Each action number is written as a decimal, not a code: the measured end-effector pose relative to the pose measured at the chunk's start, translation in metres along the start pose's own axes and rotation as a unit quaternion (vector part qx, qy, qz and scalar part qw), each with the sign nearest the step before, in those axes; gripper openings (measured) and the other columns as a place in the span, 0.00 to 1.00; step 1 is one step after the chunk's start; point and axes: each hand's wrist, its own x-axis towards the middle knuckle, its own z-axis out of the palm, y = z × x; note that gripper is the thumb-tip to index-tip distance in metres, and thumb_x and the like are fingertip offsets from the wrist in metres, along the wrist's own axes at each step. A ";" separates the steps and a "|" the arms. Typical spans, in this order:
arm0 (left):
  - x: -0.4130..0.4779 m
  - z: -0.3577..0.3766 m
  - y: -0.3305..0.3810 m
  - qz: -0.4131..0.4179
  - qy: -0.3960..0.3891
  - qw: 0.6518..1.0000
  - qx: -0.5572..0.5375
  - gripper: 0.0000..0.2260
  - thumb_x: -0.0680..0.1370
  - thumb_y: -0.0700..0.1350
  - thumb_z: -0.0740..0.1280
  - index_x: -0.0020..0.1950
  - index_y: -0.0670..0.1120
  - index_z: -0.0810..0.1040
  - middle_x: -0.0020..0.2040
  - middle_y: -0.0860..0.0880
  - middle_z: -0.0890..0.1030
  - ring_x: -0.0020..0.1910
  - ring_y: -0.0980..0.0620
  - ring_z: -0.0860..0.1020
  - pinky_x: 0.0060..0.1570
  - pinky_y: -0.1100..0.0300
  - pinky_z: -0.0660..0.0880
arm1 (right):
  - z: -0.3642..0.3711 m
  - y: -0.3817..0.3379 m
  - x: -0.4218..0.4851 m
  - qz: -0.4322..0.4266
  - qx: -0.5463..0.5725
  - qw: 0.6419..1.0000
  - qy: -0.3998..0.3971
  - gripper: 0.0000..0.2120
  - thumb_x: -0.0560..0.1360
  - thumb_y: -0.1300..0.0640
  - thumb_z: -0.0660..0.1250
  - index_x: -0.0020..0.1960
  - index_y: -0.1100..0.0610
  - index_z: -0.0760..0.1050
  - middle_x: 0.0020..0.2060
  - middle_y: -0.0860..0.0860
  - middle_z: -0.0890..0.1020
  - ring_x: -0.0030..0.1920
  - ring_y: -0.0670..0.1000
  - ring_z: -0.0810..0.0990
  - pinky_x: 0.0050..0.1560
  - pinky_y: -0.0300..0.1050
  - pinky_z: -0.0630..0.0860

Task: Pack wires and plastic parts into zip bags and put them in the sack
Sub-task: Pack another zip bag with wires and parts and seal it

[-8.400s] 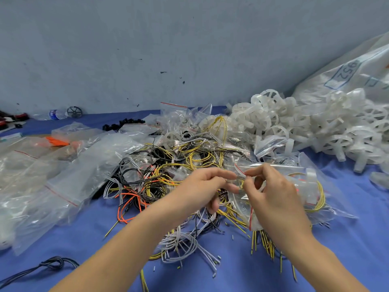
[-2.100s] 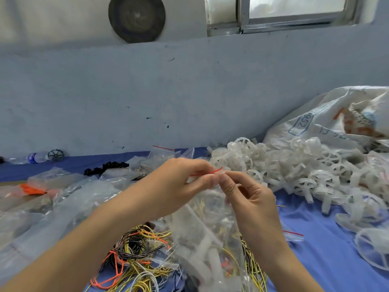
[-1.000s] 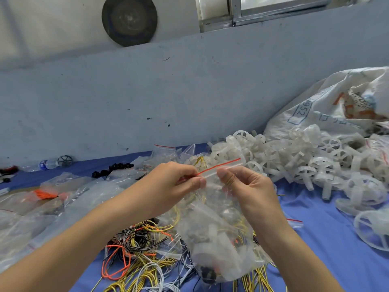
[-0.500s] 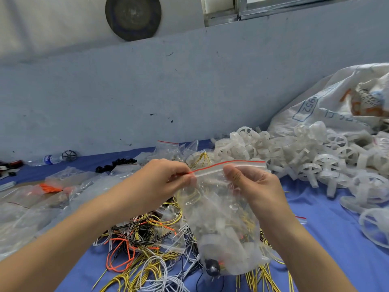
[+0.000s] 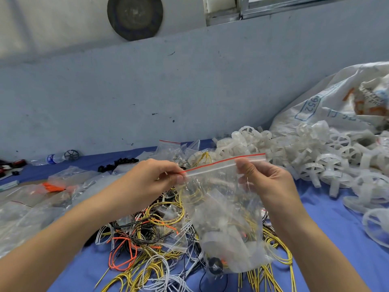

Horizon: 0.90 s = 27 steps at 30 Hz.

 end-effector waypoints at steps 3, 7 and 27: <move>-0.001 -0.002 -0.003 -0.013 -0.007 1.000 -0.014 0.07 0.78 0.47 0.68 0.45 0.58 0.83 0.38 0.49 0.82 0.37 0.42 0.75 0.35 0.52 0.71 | -0.006 -0.002 0.003 -0.006 0.024 1.000 0.019 0.09 0.71 0.49 0.73 0.41 0.54 0.85 0.35 0.49 0.83 0.35 0.47 0.78 0.38 0.37 0.78; -0.001 -0.004 -0.008 -0.031 -0.017 0.999 -0.026 0.07 0.78 0.46 0.68 0.43 0.57 0.83 0.36 0.49 0.81 0.33 0.51 0.72 0.35 0.57 0.68 | -0.006 -0.002 0.003 -0.011 0.032 0.999 0.034 0.08 0.70 0.48 0.72 0.43 0.52 0.85 0.37 0.50 0.85 0.34 0.48 0.80 0.38 0.39 0.78; 0.000 0.002 0.022 -0.005 0.093 0.985 -0.143 0.10 0.75 0.55 0.65 0.47 0.52 0.82 0.40 0.53 0.84 0.38 0.57 0.80 0.41 0.61 0.76 | -0.022 -0.019 0.015 -0.207 -0.279 0.938 0.013 0.09 0.75 0.58 0.71 0.52 0.45 0.81 0.37 0.39 0.81 0.39 0.38 0.79 0.40 0.27 0.70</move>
